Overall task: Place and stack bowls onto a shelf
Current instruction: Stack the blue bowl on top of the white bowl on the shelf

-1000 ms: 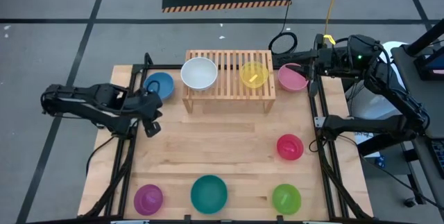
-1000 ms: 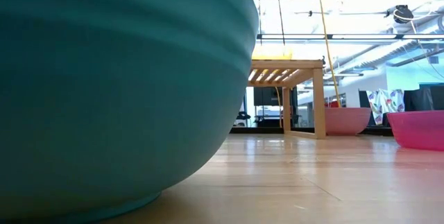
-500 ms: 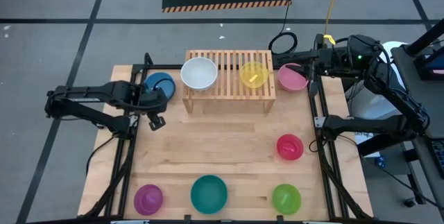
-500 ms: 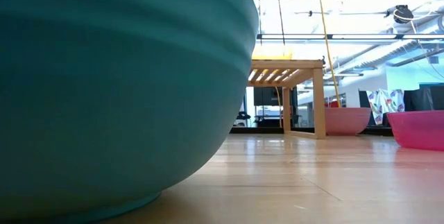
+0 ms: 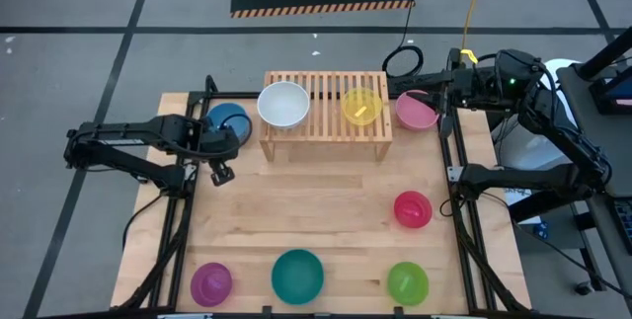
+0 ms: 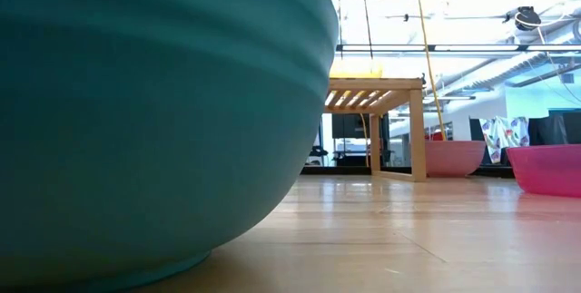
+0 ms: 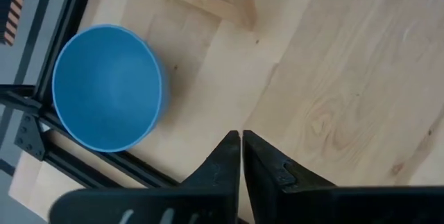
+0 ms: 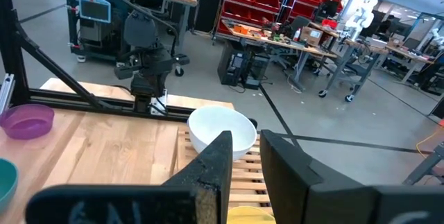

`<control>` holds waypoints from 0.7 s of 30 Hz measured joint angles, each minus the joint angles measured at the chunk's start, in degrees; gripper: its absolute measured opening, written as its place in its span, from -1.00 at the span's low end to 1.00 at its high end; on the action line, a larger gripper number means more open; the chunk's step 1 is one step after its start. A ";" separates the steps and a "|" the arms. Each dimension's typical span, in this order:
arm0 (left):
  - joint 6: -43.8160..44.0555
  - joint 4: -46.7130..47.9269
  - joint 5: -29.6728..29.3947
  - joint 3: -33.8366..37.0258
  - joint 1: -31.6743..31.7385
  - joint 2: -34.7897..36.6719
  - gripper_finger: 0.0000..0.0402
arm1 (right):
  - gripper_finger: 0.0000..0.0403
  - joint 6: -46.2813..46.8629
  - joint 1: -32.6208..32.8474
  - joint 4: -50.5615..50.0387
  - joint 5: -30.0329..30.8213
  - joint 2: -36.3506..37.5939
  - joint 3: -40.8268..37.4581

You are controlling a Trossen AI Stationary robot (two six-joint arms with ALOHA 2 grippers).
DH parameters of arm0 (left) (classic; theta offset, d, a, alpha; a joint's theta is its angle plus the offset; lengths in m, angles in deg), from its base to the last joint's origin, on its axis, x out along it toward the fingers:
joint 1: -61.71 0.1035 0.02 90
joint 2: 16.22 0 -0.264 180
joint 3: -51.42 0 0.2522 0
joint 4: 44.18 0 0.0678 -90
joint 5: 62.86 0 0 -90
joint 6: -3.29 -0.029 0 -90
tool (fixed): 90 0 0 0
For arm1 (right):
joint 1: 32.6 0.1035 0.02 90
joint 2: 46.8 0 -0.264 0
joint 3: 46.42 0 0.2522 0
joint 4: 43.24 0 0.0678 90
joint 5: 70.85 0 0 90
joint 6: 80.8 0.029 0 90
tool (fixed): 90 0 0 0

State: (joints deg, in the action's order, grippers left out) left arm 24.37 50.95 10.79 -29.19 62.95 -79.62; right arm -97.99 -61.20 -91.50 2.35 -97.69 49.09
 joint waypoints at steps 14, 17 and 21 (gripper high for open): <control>-1.36 0.98 -1.73 3.26 7.16 0.00 -0.57 | -0.67 0.02 0.00 0.00 0.06 -0.01 0.00; -0.43 -0.22 -1.41 6.34 10.13 0.01 -0.56 | -0.67 0.00 0.00 0.00 0.07 -0.01 0.00; -2.65 -3.25 0.20 9.26 13.10 0.00 -0.56 | -0.67 0.00 0.00 0.00 0.09 -0.02 0.00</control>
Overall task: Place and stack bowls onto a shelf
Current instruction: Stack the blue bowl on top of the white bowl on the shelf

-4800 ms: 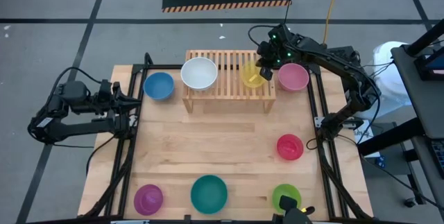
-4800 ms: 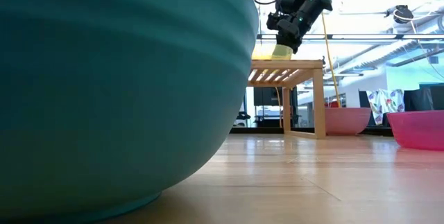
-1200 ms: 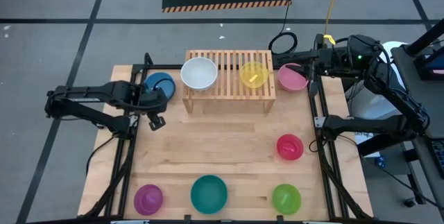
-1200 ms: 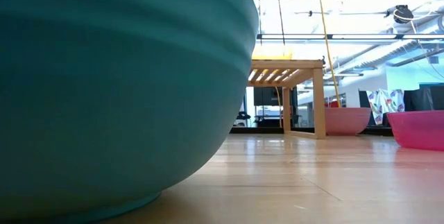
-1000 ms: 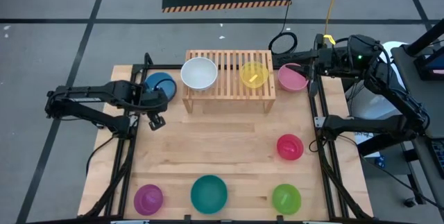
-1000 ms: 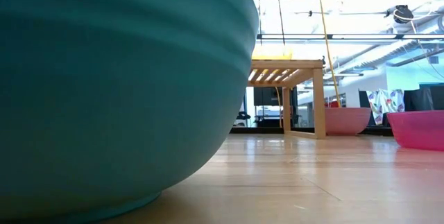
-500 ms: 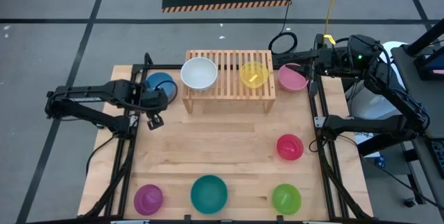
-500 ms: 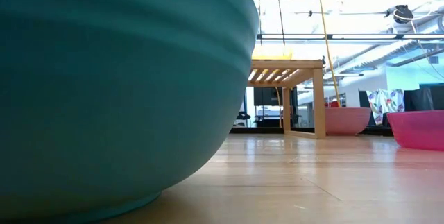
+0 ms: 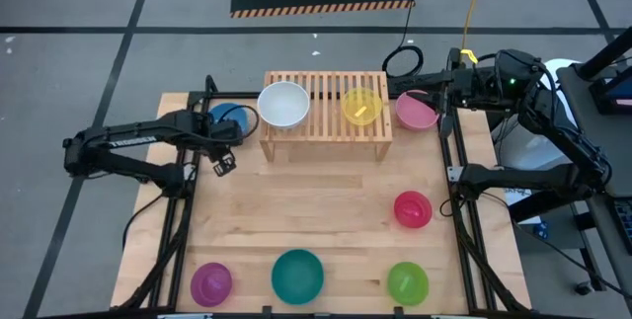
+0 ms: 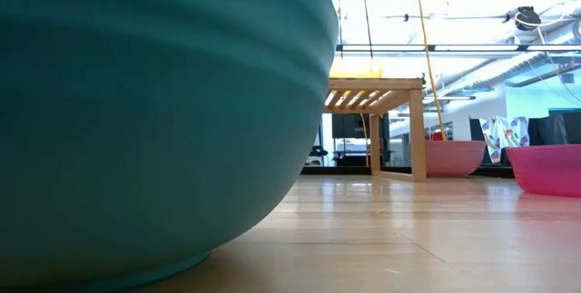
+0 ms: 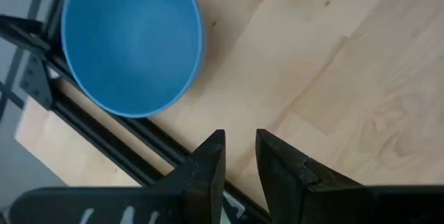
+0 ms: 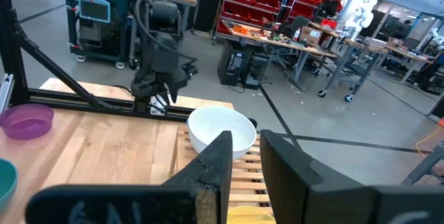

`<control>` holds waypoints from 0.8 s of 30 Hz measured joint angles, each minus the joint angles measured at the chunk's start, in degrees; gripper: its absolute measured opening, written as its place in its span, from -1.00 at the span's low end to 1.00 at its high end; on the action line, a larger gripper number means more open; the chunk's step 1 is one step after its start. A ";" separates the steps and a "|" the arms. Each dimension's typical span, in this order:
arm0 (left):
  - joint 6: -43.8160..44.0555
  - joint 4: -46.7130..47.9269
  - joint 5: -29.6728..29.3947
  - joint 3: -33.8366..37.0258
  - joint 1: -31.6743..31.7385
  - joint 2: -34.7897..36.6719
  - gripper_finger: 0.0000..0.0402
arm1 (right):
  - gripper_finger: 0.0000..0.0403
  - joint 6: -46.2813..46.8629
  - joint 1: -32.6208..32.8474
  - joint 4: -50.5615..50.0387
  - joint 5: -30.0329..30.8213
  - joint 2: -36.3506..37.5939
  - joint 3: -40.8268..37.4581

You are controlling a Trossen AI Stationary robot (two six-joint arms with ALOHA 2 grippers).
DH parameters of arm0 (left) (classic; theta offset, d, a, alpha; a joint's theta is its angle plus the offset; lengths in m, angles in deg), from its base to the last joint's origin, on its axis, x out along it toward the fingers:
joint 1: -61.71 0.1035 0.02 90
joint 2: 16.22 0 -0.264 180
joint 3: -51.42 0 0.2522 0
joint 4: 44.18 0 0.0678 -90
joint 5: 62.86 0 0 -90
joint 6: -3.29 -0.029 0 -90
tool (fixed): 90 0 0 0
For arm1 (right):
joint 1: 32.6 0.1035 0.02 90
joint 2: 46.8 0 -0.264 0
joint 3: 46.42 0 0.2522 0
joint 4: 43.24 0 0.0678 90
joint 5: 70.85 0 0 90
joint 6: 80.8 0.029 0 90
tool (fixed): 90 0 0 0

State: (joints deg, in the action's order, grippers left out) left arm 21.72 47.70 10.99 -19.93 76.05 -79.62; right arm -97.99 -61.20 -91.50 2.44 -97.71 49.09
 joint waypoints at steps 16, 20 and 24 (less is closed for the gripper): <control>-6.76 -8.12 6.16 4.18 11.00 0.00 -0.56 | -0.67 -1.95 0.00 0.00 0.07 0.01 0.00; -13.11 -7.70 11.51 4.18 13.63 -0.50 -0.56 | -0.67 -2.16 0.00 0.01 0.07 0.01 0.00; -17.43 -7.14 12.05 4.18 15.79 -2.73 -0.56 | -0.67 -2.16 0.00 0.00 0.07 0.02 0.00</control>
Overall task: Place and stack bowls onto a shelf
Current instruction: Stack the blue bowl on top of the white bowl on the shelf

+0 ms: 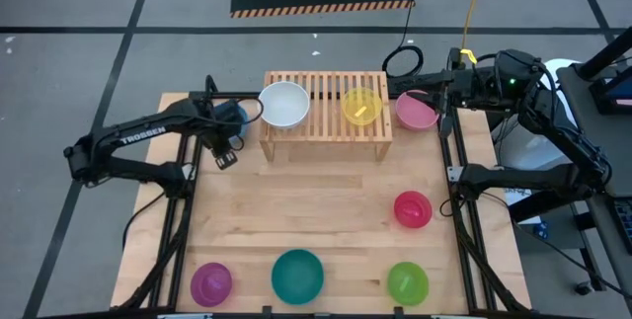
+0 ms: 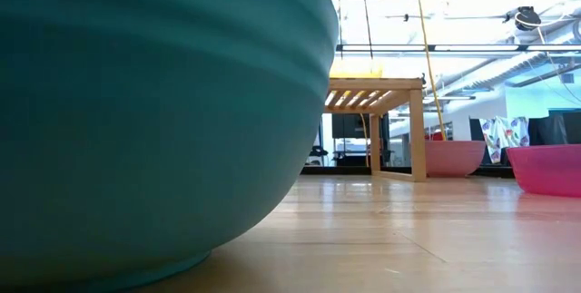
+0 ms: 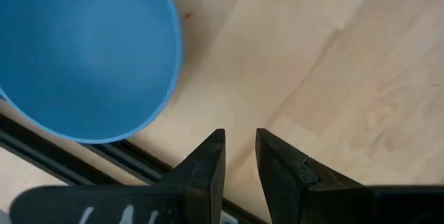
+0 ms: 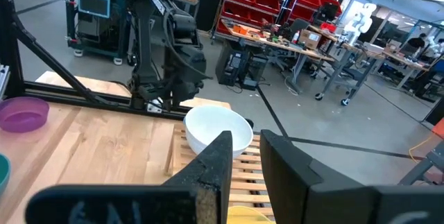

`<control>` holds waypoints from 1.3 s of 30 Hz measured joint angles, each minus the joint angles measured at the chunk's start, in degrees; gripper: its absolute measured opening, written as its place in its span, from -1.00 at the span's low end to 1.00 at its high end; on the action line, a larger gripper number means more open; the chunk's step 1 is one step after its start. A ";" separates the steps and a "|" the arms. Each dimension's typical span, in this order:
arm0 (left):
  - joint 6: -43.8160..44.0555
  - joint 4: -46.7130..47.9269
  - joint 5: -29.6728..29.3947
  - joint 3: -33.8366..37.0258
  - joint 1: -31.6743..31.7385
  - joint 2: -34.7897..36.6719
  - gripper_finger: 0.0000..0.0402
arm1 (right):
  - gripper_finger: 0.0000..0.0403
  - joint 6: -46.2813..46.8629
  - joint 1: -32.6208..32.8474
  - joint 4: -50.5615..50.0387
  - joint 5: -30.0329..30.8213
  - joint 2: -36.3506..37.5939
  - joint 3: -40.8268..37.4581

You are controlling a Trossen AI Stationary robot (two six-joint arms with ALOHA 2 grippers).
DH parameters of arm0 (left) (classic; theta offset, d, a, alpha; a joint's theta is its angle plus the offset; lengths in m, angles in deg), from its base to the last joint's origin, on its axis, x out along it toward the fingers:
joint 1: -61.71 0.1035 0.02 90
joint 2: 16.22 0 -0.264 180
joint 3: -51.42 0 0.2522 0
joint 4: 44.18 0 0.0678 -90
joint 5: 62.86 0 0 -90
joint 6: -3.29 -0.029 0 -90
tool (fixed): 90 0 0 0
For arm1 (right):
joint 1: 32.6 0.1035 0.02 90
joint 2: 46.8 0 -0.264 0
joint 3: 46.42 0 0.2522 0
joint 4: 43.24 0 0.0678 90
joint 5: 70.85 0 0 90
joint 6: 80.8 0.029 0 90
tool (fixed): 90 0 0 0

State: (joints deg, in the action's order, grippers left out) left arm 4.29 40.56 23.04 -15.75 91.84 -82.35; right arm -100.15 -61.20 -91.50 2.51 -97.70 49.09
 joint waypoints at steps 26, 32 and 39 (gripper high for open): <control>-12.56 -2.08 -6.97 -0.02 7.37 -13.14 -0.56 | -0.67 0.86 -0.02 3.47 -0.02 -0.02 0.00; -13.62 -2.10 -6.56 -0.02 7.37 -13.14 -0.56 | -0.67 0.87 -0.02 3.47 -0.01 -0.02 0.00; -16.70 -2.05 -7.01 -0.02 7.37 -13.14 -0.56 | -0.67 0.87 -0.02 3.47 0.00 -0.02 0.00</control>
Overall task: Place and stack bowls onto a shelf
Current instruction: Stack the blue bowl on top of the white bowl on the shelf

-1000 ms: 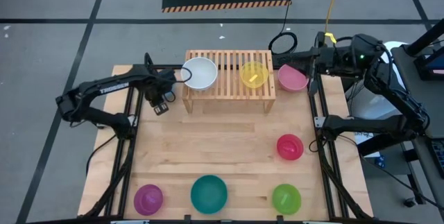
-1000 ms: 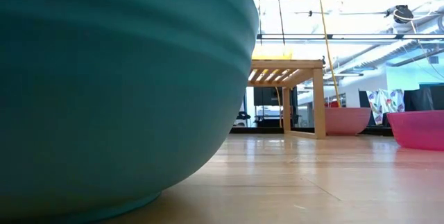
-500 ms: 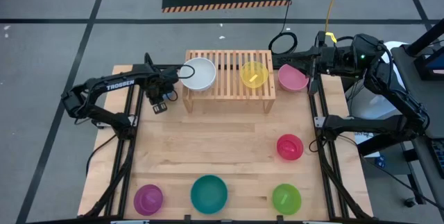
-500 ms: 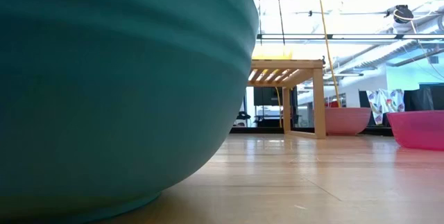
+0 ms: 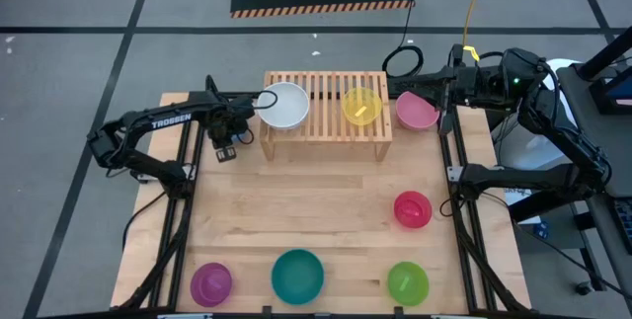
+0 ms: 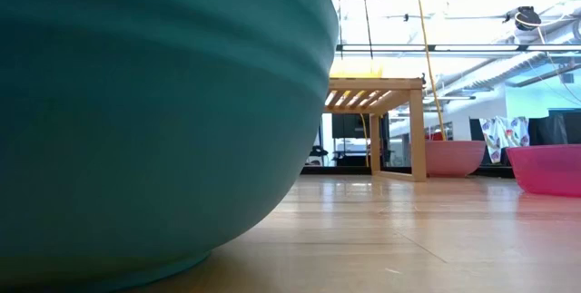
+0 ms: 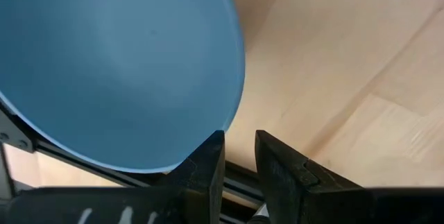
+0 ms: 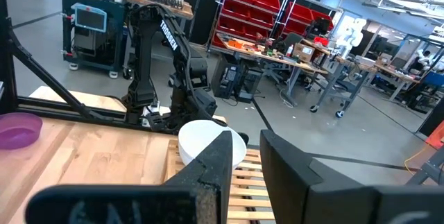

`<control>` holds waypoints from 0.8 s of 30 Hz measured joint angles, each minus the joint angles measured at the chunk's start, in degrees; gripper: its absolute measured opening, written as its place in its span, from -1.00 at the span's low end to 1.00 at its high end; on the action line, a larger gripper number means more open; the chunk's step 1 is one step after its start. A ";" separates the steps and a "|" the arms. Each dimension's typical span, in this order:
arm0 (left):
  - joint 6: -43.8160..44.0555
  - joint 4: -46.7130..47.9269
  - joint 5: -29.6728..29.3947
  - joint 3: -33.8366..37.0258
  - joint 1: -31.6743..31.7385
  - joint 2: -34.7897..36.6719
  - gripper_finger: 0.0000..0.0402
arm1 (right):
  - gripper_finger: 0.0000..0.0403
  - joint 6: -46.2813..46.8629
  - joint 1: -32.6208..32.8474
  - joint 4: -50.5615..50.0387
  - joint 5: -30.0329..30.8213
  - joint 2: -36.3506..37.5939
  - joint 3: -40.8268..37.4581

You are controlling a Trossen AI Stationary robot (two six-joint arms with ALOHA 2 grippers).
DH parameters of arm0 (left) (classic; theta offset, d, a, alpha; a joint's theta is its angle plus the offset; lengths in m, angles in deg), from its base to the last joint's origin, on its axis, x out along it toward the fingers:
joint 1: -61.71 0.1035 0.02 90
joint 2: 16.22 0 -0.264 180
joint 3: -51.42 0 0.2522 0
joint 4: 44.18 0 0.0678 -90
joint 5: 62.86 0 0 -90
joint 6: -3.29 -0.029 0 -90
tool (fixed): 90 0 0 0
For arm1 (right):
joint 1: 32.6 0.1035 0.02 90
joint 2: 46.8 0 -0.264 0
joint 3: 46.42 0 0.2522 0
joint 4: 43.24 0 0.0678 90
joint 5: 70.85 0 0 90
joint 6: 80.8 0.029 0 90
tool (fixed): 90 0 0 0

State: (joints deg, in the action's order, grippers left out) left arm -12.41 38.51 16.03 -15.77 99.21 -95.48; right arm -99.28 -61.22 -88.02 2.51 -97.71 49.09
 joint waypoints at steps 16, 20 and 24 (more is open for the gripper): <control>0.85 0.05 0.56 1.92 3.92 -0.02 -0.56 | -0.67 0.00 0.00 0.00 -0.01 0.02 0.00; 0.38 -0.06 0.61 3.45 3.96 -0.02 -0.56 | -0.67 0.00 0.00 0.81 0.00 0.02 0.00; -0.35 -0.11 0.61 4.34 3.93 -0.02 -0.56 | -0.67 0.00 0.00 2.09 -0.02 0.04 0.00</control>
State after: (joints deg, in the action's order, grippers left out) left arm -12.77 38.40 16.64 -11.43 103.14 -95.51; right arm -99.28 -61.22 -85.93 2.48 -97.68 49.09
